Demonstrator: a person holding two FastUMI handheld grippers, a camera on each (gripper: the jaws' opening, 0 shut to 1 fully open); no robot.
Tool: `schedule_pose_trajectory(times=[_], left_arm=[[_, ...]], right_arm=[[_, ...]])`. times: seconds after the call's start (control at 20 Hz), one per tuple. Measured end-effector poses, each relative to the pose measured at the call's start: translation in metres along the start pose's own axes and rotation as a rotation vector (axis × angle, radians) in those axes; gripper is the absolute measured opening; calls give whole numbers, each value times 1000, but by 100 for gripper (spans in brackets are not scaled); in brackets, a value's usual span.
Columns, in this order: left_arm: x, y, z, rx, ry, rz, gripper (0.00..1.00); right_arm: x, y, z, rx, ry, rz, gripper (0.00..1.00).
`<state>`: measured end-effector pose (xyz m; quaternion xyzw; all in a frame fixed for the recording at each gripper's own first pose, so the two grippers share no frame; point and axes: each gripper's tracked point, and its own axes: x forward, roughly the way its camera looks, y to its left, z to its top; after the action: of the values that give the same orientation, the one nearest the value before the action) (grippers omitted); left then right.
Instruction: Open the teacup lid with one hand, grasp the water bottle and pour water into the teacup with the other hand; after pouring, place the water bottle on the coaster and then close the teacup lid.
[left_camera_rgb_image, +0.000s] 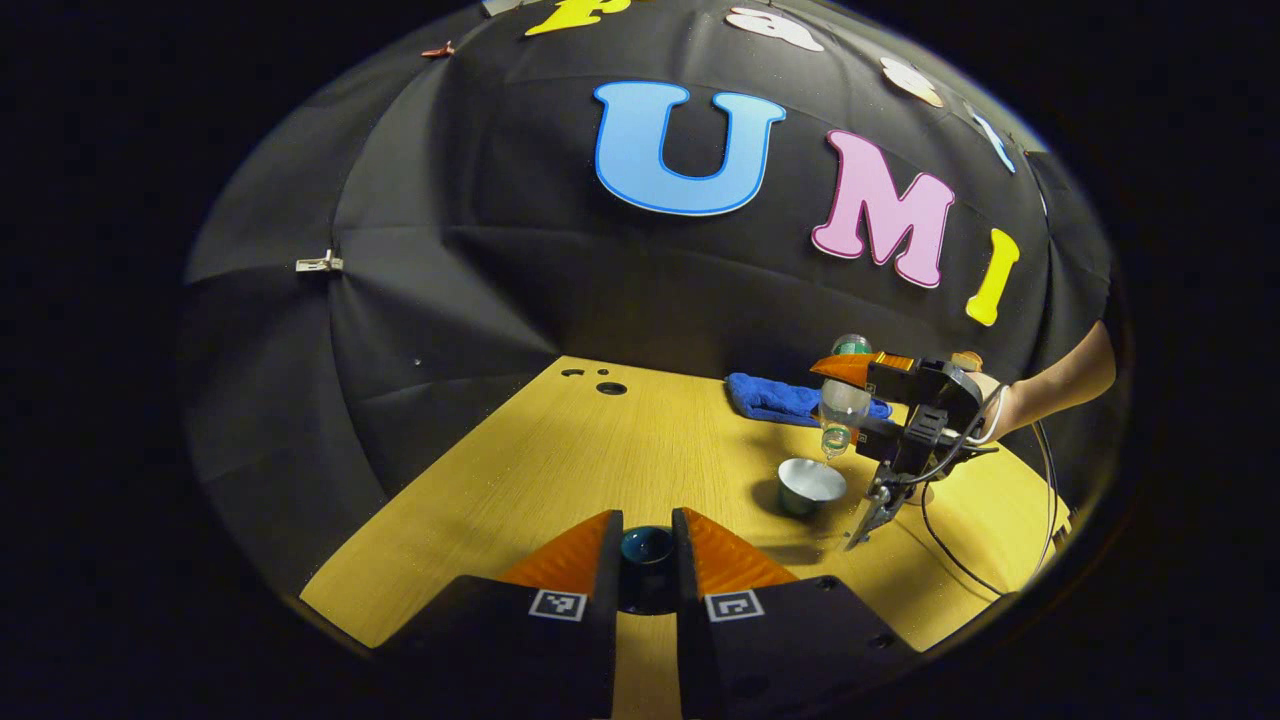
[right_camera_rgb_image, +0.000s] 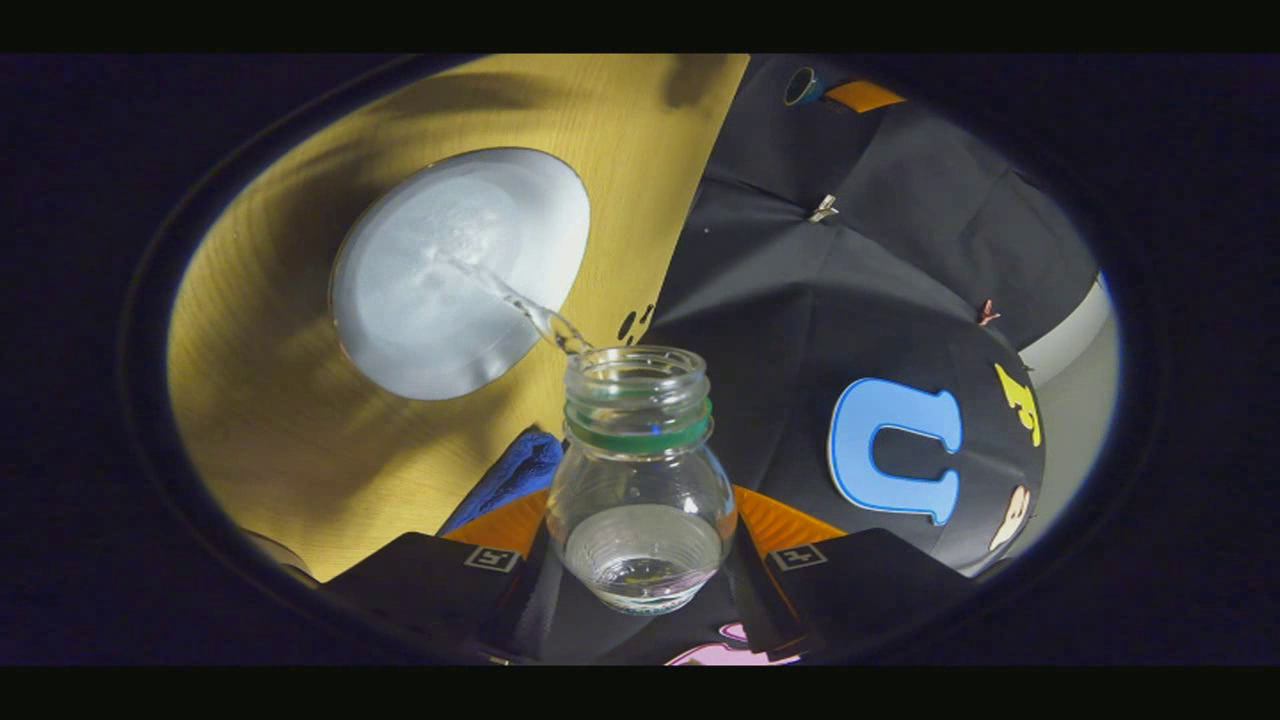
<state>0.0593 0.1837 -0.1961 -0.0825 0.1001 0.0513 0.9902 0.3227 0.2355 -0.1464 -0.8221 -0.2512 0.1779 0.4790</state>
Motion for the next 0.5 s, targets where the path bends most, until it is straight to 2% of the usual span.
schedule_pose_trajectory(times=[0.1, 0.15, 0.2, 0.5], left_arm=[[0, 0, 0, 4, 0, -1, 29], [0, -1, 0, 4, 0, -3, 25], [-1, -2, 1, 6, -2, -5, 29], [0, -2, 2, 11, -7, -11, 29]], right_arm=[[-1, -2, 4, -4, -6, -5, 75], [0, -2, 4, -6, -7, -4, 75], [0, -4, 5, -10, -10, -5, 75], [-1, -7, 11, -37, -35, -7, 75]])
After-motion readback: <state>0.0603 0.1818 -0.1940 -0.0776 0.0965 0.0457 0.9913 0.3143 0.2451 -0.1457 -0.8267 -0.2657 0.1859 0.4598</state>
